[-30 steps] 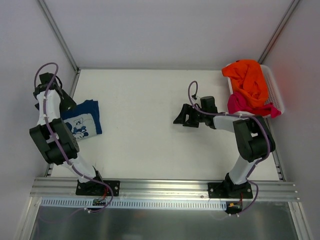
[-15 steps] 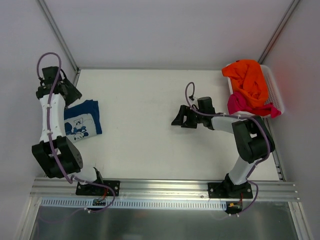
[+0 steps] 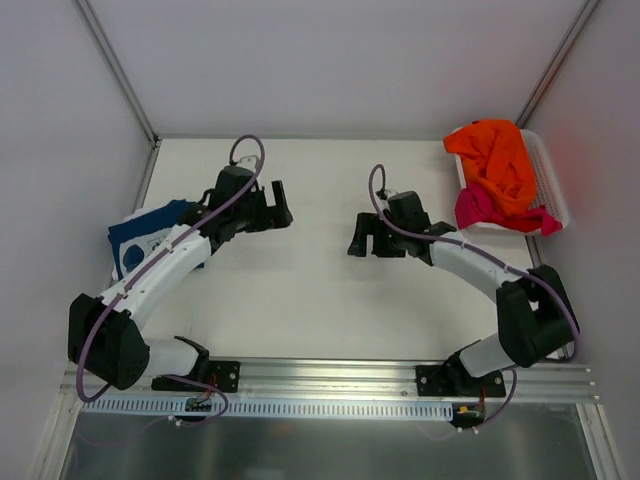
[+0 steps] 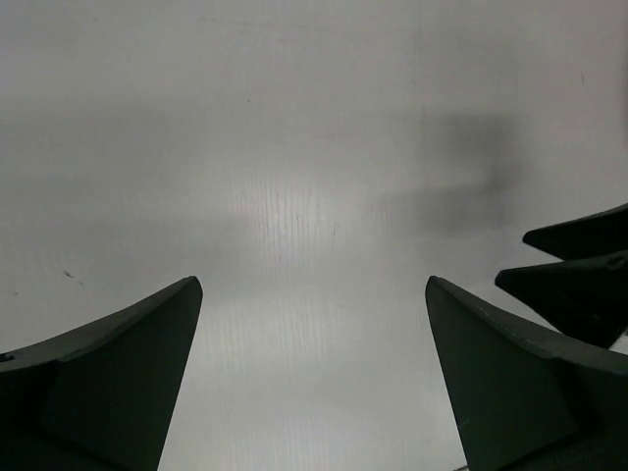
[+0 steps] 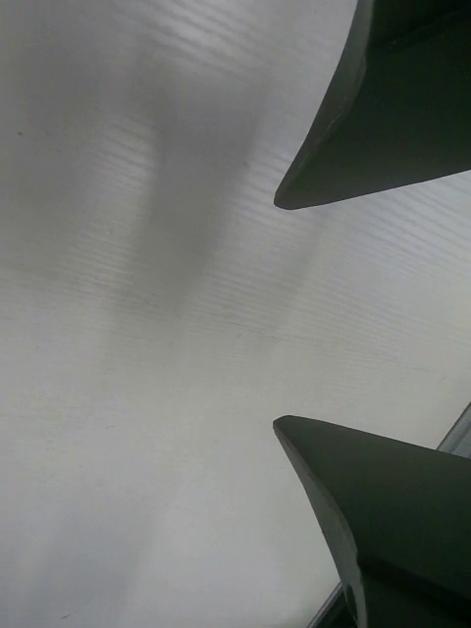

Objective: Fold and stack the t-shirts
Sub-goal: Put the neatly folded tshirt into the corner of the board with the left arm

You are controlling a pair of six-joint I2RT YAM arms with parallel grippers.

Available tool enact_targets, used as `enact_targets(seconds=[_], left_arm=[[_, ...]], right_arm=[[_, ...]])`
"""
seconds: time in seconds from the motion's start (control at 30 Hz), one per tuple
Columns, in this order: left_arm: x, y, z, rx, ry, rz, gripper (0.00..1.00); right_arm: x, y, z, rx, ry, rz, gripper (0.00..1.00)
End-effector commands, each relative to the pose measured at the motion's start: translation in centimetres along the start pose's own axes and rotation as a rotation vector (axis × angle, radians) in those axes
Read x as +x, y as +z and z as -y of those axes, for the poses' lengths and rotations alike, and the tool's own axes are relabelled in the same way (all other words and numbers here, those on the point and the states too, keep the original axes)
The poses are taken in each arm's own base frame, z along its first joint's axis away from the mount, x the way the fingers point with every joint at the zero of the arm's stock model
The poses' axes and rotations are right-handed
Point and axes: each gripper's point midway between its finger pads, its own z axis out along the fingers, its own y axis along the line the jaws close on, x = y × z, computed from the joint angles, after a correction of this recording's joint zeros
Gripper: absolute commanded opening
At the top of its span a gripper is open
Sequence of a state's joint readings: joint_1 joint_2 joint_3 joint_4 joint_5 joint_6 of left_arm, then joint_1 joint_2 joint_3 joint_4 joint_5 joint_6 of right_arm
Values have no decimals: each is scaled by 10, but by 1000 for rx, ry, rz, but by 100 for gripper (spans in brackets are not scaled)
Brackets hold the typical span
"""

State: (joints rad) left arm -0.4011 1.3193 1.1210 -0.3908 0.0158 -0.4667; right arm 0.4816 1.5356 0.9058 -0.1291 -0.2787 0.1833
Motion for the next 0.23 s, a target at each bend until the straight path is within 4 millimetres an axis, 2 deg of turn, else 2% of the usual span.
enact_targets(seconds=[0.0,0.03,0.07,0.1,0.13,0.17,0.2], left_arm=[[9,7,13,8,31,88,99],[12,6,11,-12,53,120,99],[22,5,24,5,100,122,99],[25,2,27,-3,143,138,99],[21,-3,26,-44,170,186,99],[29,-8,39,-27,238,190,99],[32,-11,44,-25,273,198,99]], right_arm=[[-16,-50,2,156,-133,123,91],[-19,-60,9,220,-157,166,90],[-17,-71,10,238,-165,183,90],[-18,-81,10,247,-173,210,89],[-23,-105,9,273,-184,274,90],[-25,-118,10,287,-188,304,91],[-27,-131,7,287,-190,337,93]])
